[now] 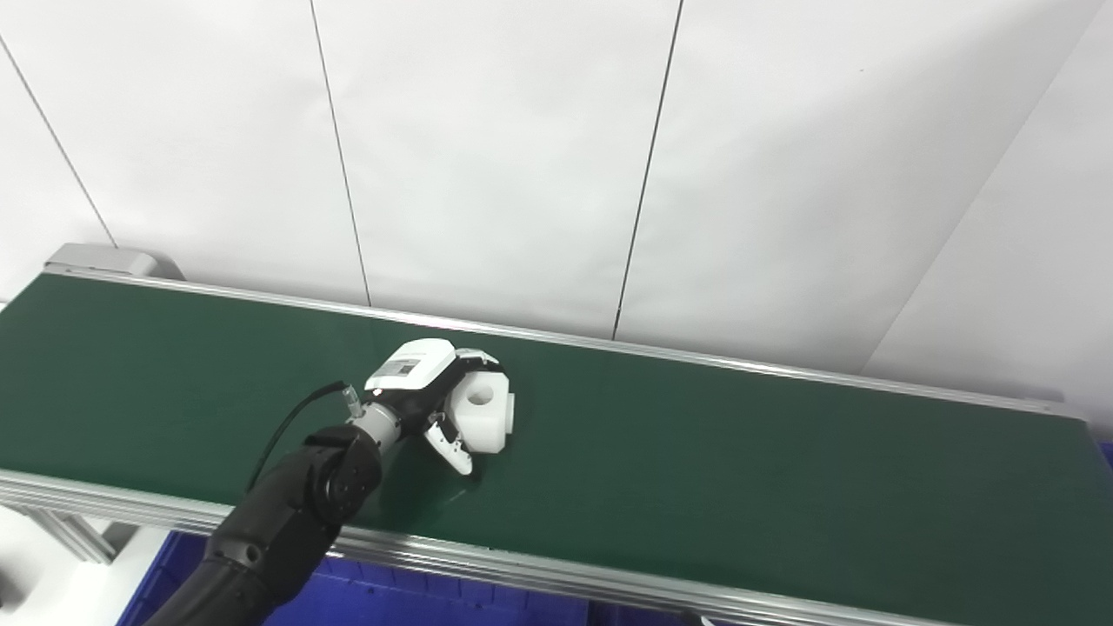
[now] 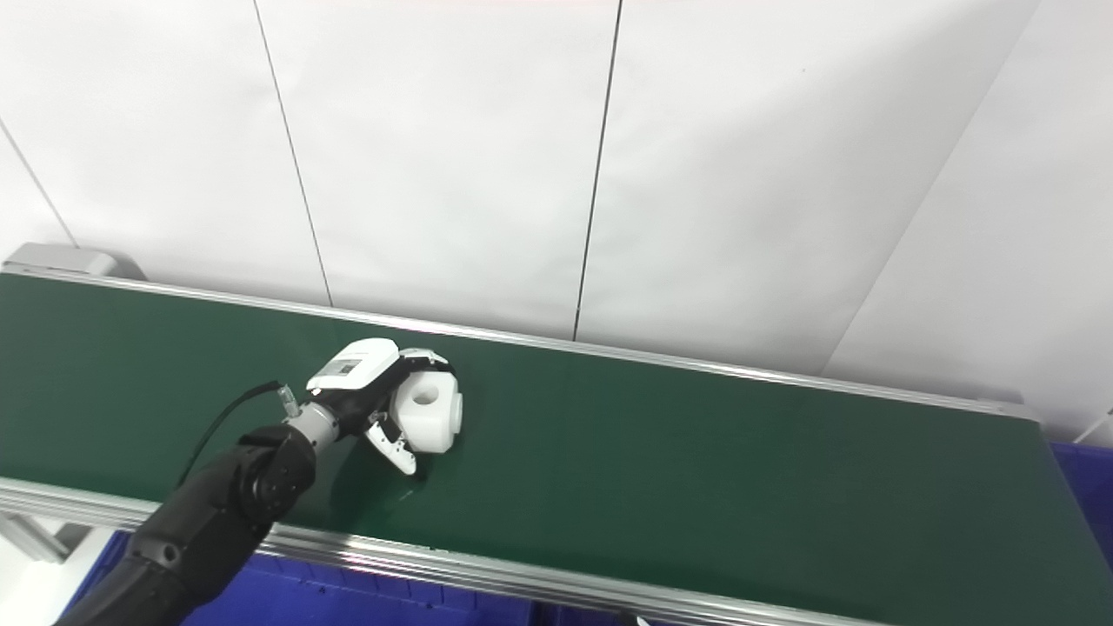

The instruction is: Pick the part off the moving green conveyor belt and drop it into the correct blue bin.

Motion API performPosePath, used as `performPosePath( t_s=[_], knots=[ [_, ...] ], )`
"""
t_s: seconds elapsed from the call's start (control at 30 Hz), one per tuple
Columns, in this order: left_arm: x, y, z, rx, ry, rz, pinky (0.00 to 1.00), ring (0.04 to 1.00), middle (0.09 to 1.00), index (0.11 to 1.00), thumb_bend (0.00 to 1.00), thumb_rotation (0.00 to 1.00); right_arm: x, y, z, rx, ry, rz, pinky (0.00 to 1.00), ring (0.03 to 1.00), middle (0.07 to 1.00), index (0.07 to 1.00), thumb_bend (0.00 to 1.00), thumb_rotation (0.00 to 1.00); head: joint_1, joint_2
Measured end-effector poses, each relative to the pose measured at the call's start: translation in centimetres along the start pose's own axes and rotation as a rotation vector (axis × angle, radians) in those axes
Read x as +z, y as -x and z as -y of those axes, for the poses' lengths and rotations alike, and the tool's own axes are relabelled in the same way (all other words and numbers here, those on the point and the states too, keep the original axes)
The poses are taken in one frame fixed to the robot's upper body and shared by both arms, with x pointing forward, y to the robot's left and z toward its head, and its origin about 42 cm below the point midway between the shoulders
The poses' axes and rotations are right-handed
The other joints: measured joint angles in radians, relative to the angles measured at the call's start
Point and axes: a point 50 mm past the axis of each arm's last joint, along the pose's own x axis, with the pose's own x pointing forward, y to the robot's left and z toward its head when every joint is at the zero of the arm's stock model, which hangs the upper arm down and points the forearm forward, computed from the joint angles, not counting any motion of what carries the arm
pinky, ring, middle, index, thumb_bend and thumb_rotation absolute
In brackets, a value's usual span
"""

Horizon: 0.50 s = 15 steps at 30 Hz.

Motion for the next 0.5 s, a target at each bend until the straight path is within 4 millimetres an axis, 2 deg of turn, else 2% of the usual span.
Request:
performPosePath(
  t_s=[0.07,0.13,0.27,0.33,0.5],
  knots=[
    [0.1,-0.1,0.2,0.017,0.037,0.011,0.45,0.527,0.493,0.533,0.52,0.00,0.1,0.0,0.0,-0.001,-0.001,0.002,0.68,0.776,0.831,0.884,0.80,0.43,0.000,0.002],
    [0.3,-0.3,0.7,0.036,0.076,0.021,0.45,0.523,0.489,0.514,0.52,0.00,0.1,0.0,0.0,-0.001,-0.001,0.001,0.68,0.778,0.832,0.886,0.80,0.43,0.002,0.003],
    [1.0,-0.3,1.4,0.074,0.165,0.052,0.43,0.484,0.460,0.522,0.51,0.00,0.0,0.0,0.0,-0.002,-0.001,0.001,0.67,0.772,0.831,0.884,0.81,0.44,0.000,0.005],
    [1.3,-0.3,1.4,0.113,0.257,0.057,0.42,0.479,0.456,0.525,0.51,0.00,0.0,0.0,0.1,-0.004,-0.001,0.000,0.67,0.774,0.834,0.886,0.80,0.44,0.000,0.005],
    [1.5,-0.1,0.9,0.171,0.361,0.070,0.43,0.489,0.465,0.527,0.51,0.00,0.0,0.0,0.1,-0.004,-0.001,0.000,0.67,0.774,0.835,0.891,0.80,0.44,-0.002,0.009]
  ],
)
